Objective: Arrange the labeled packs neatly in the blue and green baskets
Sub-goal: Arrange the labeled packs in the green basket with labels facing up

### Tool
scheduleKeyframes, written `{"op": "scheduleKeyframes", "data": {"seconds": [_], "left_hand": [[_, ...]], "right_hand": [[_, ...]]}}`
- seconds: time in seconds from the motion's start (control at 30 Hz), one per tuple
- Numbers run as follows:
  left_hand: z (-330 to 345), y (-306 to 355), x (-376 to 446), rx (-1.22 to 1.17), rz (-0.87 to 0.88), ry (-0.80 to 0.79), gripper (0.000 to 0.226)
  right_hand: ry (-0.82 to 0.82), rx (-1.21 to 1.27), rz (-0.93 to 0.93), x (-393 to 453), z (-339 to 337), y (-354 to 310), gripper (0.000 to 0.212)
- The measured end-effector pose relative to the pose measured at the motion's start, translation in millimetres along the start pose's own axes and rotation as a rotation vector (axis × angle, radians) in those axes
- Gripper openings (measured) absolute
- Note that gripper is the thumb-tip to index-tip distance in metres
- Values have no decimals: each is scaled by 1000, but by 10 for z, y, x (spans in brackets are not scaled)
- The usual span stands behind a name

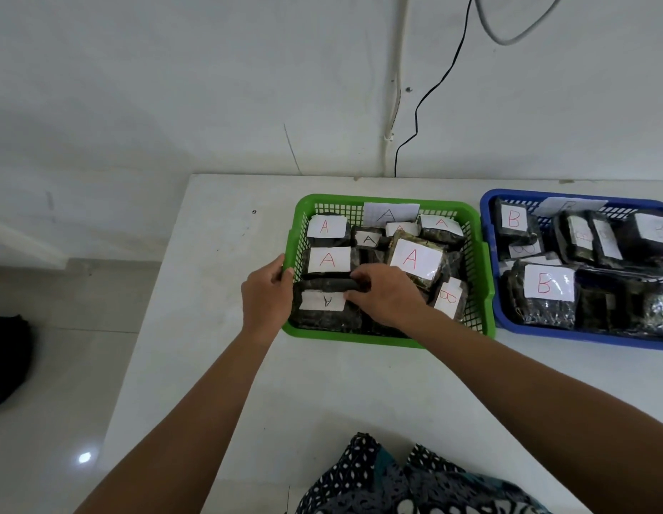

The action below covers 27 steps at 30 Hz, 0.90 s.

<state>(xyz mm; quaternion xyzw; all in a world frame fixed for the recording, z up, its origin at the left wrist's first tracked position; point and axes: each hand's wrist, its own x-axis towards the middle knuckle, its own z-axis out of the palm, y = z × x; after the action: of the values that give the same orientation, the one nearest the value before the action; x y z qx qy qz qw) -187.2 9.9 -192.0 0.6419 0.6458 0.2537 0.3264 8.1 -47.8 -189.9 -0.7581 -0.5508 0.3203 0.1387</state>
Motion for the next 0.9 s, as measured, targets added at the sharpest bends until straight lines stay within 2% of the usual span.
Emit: {"op": "scheduleKeyframes", "data": {"seconds": [0.13,0.2,0.3,0.37,0.43,0.5,0.57,0.67,0.77,0.9], "left_hand": [[-4,8,-25,19,20,-13,31],[12,-2,-23,52,28,-19,35],[67,4,-70,67,37,-28,40],[140,29,-129,67,66,-20,47],[233,84,-185,108,119,-9,51],[327,171,-219,143,188,-9,52],[409,266,-246,144,265,-37,49],[490,377,-292,67,403,-148,41],[507,411,-352,-1,532,-247,39],[475,450,-392,-54,601,-345,46]], "right_hand": [[-20,-135,-1,-89,104,33,33],[6,-59,-10,-80,21,53,37],[52,103,-48,-62,-281,171,21],[-62,80,-75,-79,-511,322,15],[-252,31,-57,-139,-649,442,26],[-349,-10,-42,-203,-672,525,45],[-327,-63,-69,-264,-621,567,57],[-248,-115,-122,-312,-542,606,58],[-197,67,-80,-327,-577,672,52],[-162,509,39,-326,-765,777,20]]}}
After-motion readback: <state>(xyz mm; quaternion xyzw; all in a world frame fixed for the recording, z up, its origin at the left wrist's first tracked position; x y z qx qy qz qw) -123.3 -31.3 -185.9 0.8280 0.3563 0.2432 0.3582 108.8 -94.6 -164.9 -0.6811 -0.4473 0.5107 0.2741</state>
